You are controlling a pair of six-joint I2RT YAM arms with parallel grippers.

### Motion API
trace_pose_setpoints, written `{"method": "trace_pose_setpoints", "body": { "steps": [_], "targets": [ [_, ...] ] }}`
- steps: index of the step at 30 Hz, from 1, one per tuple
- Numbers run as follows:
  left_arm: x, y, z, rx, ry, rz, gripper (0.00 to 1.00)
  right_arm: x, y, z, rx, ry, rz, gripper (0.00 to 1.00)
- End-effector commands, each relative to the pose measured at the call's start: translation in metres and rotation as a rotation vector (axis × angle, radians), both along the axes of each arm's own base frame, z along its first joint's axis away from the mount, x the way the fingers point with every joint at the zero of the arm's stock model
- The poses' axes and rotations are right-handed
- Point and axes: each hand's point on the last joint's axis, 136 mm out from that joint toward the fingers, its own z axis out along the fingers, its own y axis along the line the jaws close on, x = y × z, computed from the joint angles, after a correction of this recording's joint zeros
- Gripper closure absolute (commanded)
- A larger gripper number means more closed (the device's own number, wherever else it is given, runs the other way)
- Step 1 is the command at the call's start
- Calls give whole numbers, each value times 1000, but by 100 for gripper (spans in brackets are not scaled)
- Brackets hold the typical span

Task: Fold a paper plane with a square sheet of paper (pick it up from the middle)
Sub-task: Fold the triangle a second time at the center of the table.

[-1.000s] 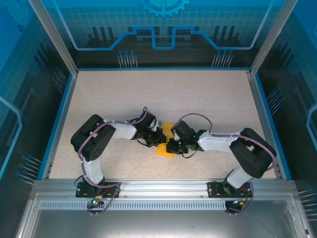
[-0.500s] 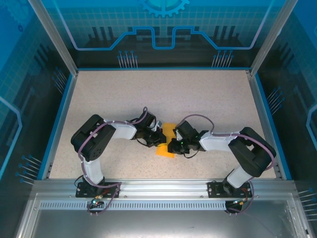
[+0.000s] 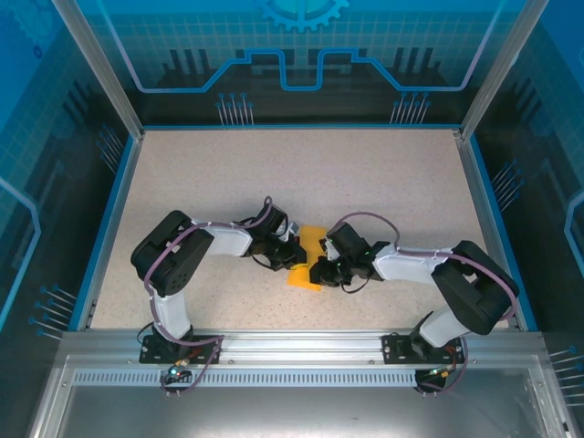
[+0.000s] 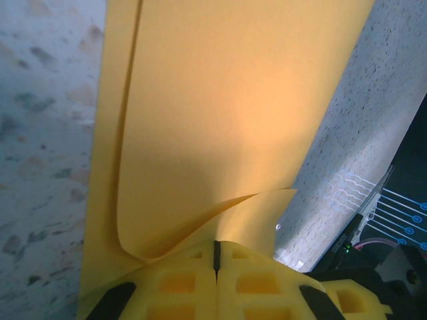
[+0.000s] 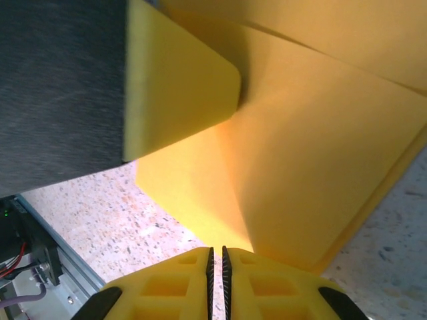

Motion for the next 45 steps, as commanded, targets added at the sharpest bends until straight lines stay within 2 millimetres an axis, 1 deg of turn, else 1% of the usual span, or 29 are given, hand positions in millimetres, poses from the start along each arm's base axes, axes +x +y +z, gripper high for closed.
{"method": "trace_pose_setpoints", "body": {
  "steps": [1,6,9,11,12,17,19,23,24,29,31,34,36,43,45],
  "targets": [
    [-17,15,-34,111,68,-11,100,-11,-17,-18,-70,49,-11,86],
    [-18,16,-34,114,71,-10,100,-23,-35,-40,-132,103,-31,86],
    [-18,16,-35,117,69,-10,100,-30,-43,-47,-157,120,-42,86],
    [-18,17,-35,119,69,-10,100,-31,-45,-46,-157,119,-45,86],
    [-18,17,-35,119,69,-10,100,-30,-43,-42,-145,110,-46,86],
    [-19,18,-36,122,70,-11,100,-25,-25,-19,-48,70,-9,85],
    [-19,17,-36,121,70,-12,100,-28,-26,-24,-66,79,-7,85],
    [-19,17,-35,122,68,-12,100,-39,-37,-44,-123,141,-20,86],
    [-19,18,-35,123,68,-10,100,-41,-37,-45,-120,144,-19,86],
    [-19,18,-36,129,70,-10,100,-47,-30,-37,-106,125,31,86],
    [-19,18,-36,129,70,-10,100,-49,-34,-37,-123,127,39,86],
    [-20,19,-37,133,72,-8,100,-53,-43,-43,-165,136,34,86],
    [-20,19,-37,131,72,-9,100,-55,-45,-44,-163,135,27,87],
    [-20,19,-36,129,70,-10,100,-56,-51,-36,-153,119,7,86],
    [-20,18,-36,125,72,-12,100,-51,-48,-30,-132,95,2,86]
  ]
}}
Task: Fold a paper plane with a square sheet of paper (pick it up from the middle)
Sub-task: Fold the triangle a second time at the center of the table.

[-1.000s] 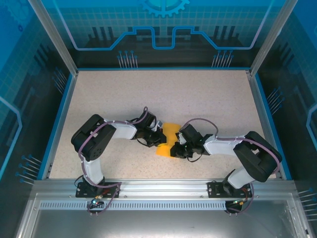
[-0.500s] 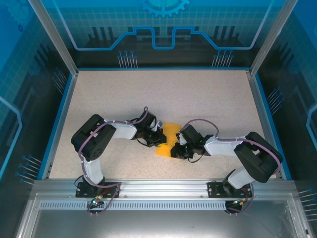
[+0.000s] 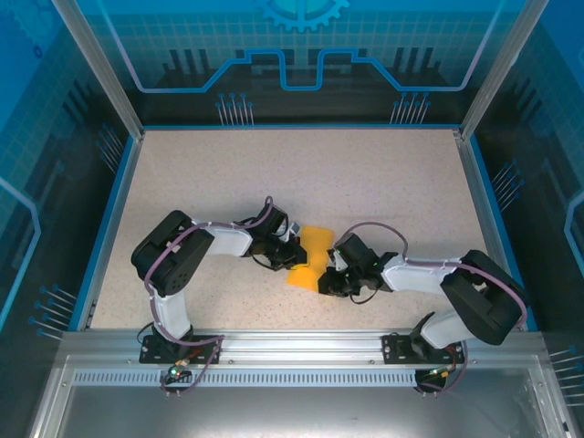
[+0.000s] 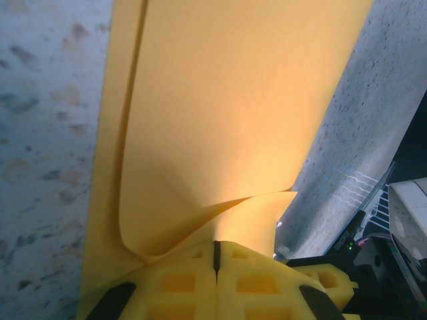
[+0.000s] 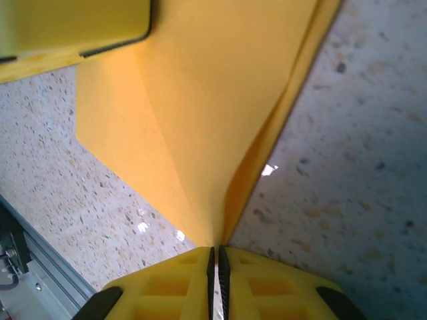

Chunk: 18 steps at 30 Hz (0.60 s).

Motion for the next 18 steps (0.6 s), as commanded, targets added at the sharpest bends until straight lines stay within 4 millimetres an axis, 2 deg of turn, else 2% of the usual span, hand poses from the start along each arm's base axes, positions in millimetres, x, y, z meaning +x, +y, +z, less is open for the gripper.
{"method": "trace_pose_setpoints", "body": {
  "steps": [1,7,9,14,18],
  "targets": [
    [-19,19,-36,126,83,2,100,-22,-21,-10,-84,72,2,86],
    [-19,17,-33,113,81,-6,100,14,13,44,73,-81,-21,84],
    [-19,16,-33,112,79,-7,100,24,23,53,105,-103,-22,84],
    [-18,14,-30,103,77,-7,100,36,39,40,96,-62,-23,85],
    [-17,14,-29,102,73,-9,100,35,42,18,70,-2,-24,86]
  ]
}}
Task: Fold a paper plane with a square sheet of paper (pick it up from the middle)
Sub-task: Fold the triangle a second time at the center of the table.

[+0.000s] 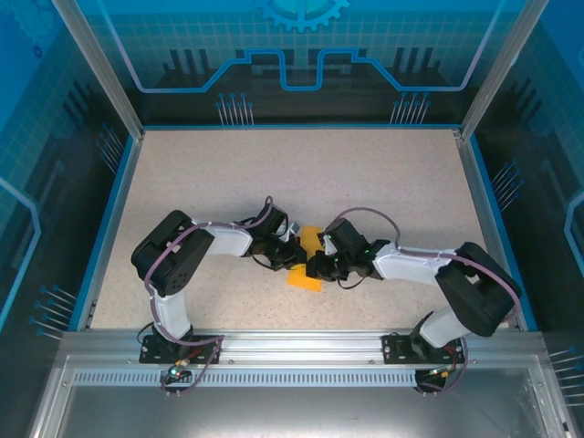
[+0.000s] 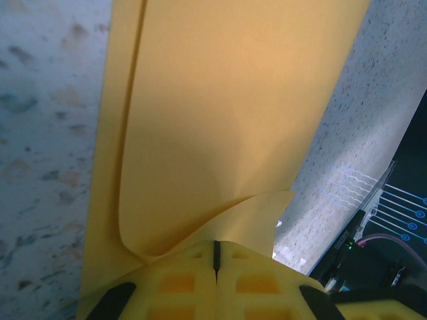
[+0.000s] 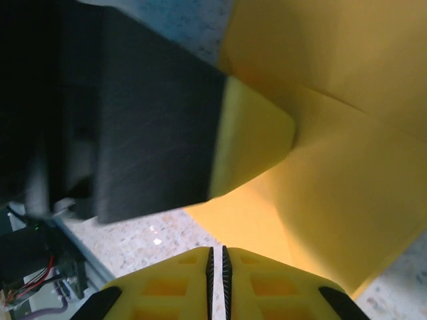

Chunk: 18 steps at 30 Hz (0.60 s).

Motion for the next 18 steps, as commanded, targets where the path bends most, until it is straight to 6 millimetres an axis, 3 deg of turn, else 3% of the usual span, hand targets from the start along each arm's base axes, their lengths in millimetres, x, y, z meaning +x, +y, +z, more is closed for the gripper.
{"method": "trace_pose_setpoints", "body": {
  "steps": [1,9,14,18],
  "targets": [
    [-17,14,-30,103,73,-9,100,-6,2,-15,-24,56,6,86],
    [-12,10,-18,81,32,-22,100,-39,-38,-61,-161,177,-30,87],
    [-4,3,11,29,-38,-32,93,-42,-42,-64,-158,181,-36,88],
    [-5,-2,25,-21,-46,-39,95,-39,-40,-61,-154,170,-36,90]
  ]
}}
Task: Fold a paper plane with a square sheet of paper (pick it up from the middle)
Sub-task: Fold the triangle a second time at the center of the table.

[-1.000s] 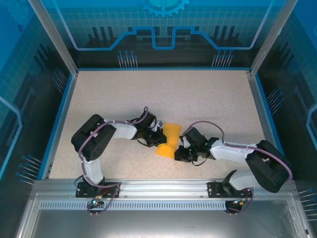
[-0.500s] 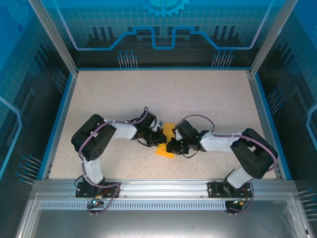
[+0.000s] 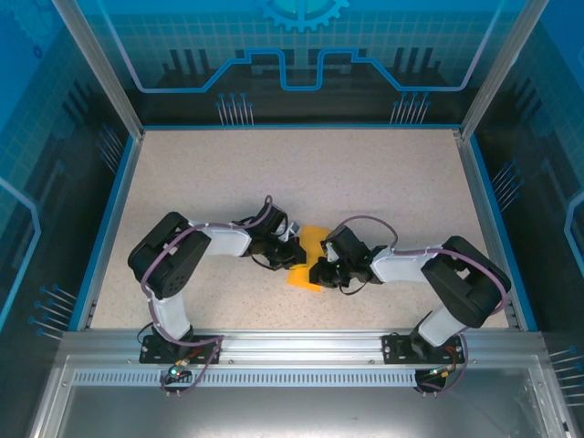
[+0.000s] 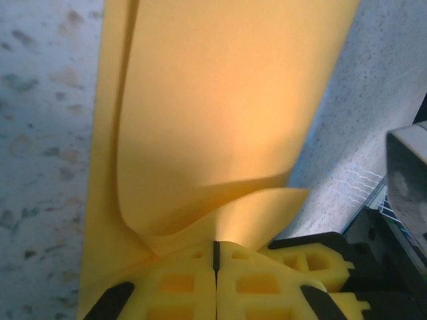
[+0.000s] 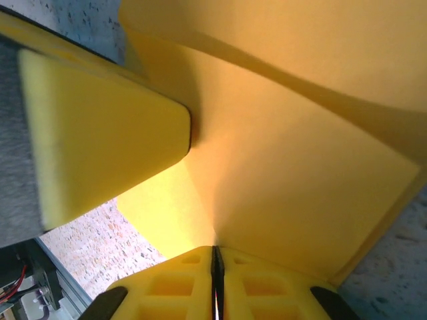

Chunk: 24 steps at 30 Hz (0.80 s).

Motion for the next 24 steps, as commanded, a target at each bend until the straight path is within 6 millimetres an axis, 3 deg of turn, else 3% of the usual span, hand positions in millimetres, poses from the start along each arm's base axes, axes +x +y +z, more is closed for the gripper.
{"method": "trace_pose_setpoints", "body": {
  "steps": [1,8,16,24],
  "targets": [
    [-5,-5,17,-34,-20,-23,95,-30,-30,-33,-137,132,-14,91],
    [-12,-17,8,-73,2,-51,96,-30,-31,-35,-148,138,-19,92],
    [-5,3,-37,66,-6,1,99,-36,-40,-41,-184,156,-24,95],
    [13,16,-29,77,-84,35,98,-41,-48,-44,-206,163,-29,97]
  ]
}}
